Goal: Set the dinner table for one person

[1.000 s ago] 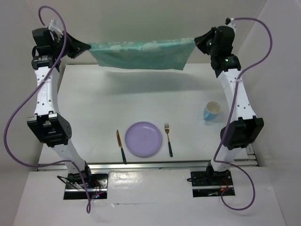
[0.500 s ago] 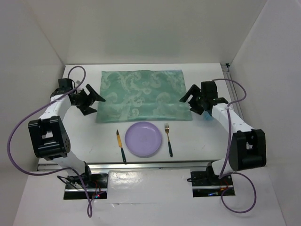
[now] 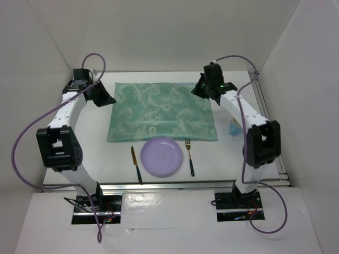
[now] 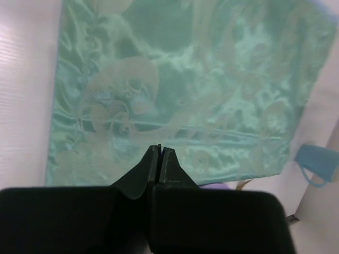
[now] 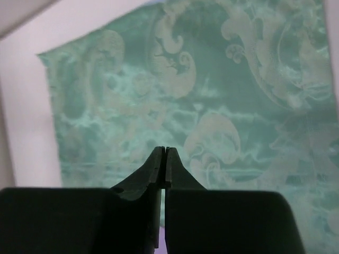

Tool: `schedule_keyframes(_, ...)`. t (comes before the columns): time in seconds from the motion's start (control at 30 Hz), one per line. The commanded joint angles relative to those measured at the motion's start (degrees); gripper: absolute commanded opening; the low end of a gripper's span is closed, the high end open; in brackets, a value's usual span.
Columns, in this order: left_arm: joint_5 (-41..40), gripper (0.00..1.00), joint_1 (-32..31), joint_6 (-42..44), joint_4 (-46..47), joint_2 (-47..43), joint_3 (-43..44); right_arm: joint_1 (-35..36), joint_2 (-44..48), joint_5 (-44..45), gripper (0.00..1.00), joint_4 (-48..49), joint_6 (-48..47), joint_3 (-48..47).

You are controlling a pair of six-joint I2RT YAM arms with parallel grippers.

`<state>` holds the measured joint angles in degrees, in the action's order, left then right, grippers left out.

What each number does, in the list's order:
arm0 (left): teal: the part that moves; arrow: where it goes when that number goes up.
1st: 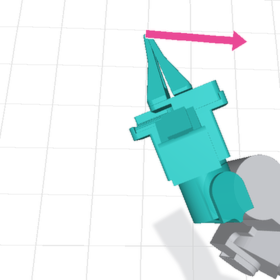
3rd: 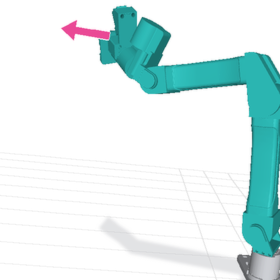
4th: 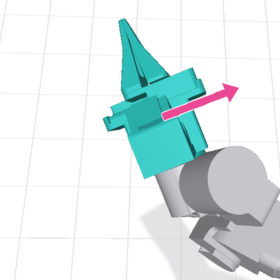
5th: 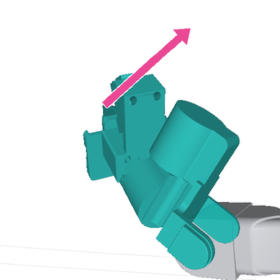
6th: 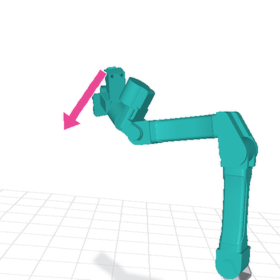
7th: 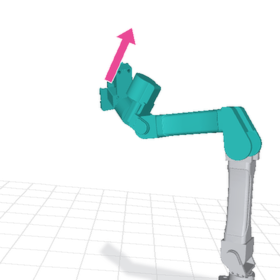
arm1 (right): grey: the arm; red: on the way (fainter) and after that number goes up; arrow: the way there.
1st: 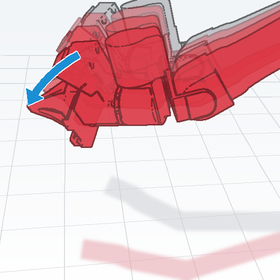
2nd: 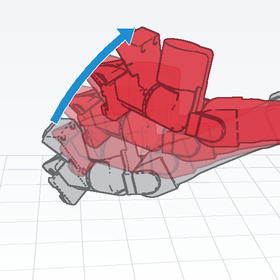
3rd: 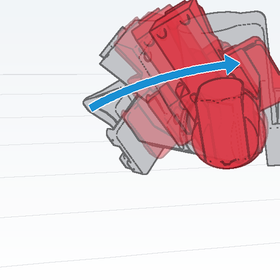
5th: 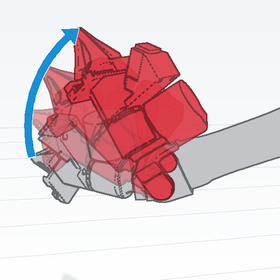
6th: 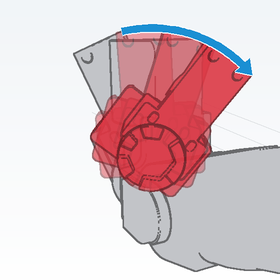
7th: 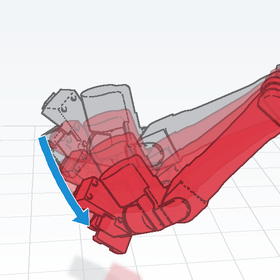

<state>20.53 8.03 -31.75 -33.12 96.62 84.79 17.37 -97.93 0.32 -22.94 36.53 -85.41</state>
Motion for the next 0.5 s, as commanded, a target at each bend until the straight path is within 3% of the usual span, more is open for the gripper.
schedule_keyframes(0.0, -2.86, 0.0, -3.02, 0.46, -2.12, 8.66, 0.89, 1.18, -10.77, 5.04, 0.0, -9.57, -1.64, -5.46)
schedule_keyframes(0.13, -6.99, 0.0, -4.96, -1.21, -0.55, 14.02, -1.11, 1.18, -15.79, 3.47, 0.0, -9.06, -1.12, -5.48)
schedule_keyframes(0.47, -9.98, 0.0, -5.57, -3.06, 4.38, 14.04, -12.89, 0.65, -17.65, 2.23, 0.0, -7.3, -0.41, 5.5)
